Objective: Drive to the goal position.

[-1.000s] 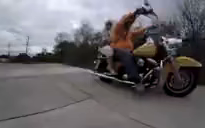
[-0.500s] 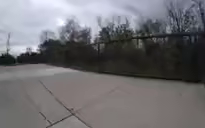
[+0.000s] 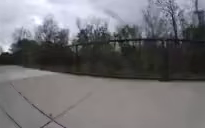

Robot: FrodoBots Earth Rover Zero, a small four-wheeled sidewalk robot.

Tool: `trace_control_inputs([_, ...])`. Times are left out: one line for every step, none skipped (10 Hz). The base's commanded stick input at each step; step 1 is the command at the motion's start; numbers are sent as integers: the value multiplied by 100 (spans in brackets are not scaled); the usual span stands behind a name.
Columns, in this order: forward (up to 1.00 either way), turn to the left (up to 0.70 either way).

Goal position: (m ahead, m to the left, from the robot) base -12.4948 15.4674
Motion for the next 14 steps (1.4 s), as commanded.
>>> trace_control_inputs([0, -45])
trace_control_inputs([0, -45])
trace_control_inputs([0, -45])
trace_control_inputs([0, -45])
trace_control_inputs([0, -45])
trace_control_inputs([0, -45])
trace_control_inputs([0, -45])
trace_control_inputs([0, -45])
trace_control_inputs([0, -45])
trace_control_inputs([0, -45])
trace_control_inputs([0, -45])
trace_control_inputs([0, -45])
trace_control_inputs([0, -45])
trace_control_inputs([0, -45])
